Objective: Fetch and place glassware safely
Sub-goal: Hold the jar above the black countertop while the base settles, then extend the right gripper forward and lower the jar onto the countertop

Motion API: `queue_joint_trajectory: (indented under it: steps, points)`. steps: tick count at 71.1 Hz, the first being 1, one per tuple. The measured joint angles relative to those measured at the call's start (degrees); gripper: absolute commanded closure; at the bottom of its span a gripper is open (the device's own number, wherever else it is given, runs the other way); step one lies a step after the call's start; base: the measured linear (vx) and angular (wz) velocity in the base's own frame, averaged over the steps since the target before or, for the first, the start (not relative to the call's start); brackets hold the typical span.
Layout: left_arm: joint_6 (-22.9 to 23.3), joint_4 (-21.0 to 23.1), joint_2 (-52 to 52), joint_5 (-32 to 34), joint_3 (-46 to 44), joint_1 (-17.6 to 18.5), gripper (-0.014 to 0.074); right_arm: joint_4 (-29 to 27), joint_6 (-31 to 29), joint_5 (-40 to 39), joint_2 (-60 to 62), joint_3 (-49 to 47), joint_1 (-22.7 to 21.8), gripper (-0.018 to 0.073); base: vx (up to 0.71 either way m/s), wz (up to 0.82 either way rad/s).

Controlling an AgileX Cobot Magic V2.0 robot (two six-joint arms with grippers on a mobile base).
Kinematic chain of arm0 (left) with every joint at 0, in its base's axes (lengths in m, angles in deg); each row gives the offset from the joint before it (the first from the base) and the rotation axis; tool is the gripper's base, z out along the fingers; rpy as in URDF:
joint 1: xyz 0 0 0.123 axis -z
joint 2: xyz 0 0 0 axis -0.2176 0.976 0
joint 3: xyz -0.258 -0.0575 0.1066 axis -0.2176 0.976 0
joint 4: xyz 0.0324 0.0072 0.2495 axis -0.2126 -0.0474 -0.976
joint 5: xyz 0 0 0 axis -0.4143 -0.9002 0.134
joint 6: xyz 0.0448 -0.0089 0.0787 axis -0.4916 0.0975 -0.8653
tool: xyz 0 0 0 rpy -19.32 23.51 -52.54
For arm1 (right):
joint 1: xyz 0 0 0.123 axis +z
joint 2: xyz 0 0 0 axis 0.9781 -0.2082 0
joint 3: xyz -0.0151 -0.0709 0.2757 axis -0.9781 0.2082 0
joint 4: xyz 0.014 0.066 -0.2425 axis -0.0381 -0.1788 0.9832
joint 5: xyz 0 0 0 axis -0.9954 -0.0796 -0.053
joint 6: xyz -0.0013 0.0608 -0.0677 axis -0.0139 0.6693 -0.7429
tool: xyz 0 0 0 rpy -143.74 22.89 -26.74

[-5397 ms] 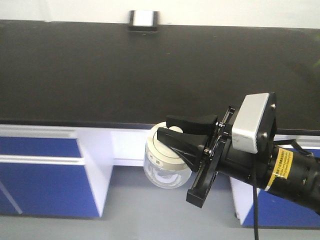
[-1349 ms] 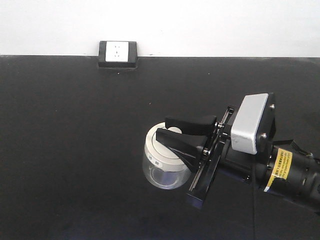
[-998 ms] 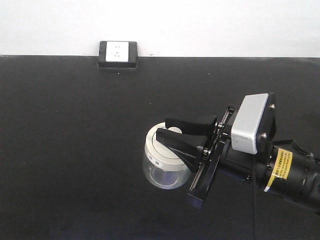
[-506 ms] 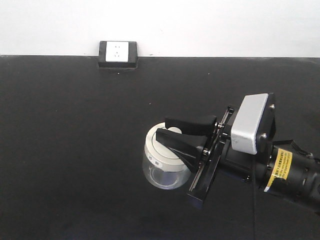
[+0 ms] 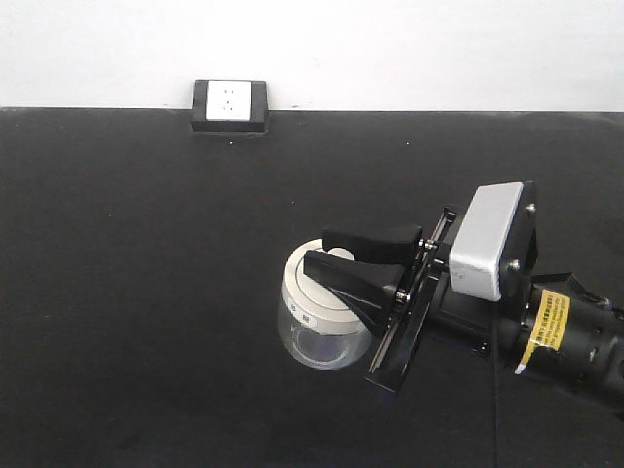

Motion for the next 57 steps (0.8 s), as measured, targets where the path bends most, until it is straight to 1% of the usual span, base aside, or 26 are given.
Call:
queue_joint_trajectory:
  steps: [45,51,57]
  points:
    - [0.0,0.0,0.0,0.0,0.0,0.0,0.0603,0.0,0.5,0.0,0.0,0.0,0.0,0.0560,0.00,0.00]
    - [0.0,0.0,0.0,0.0,0.0,0.0,0.0603,-0.6,0.6,0.1,0.0,0.0,-0.1,0.0560,0.00,0.00]
    - [0.0,0.0,0.0,0.0,0.0,0.0,0.0603,-1.7,0.6,0.1,-0.2,0.0,-1.1,0.0560,0.00,0.00]
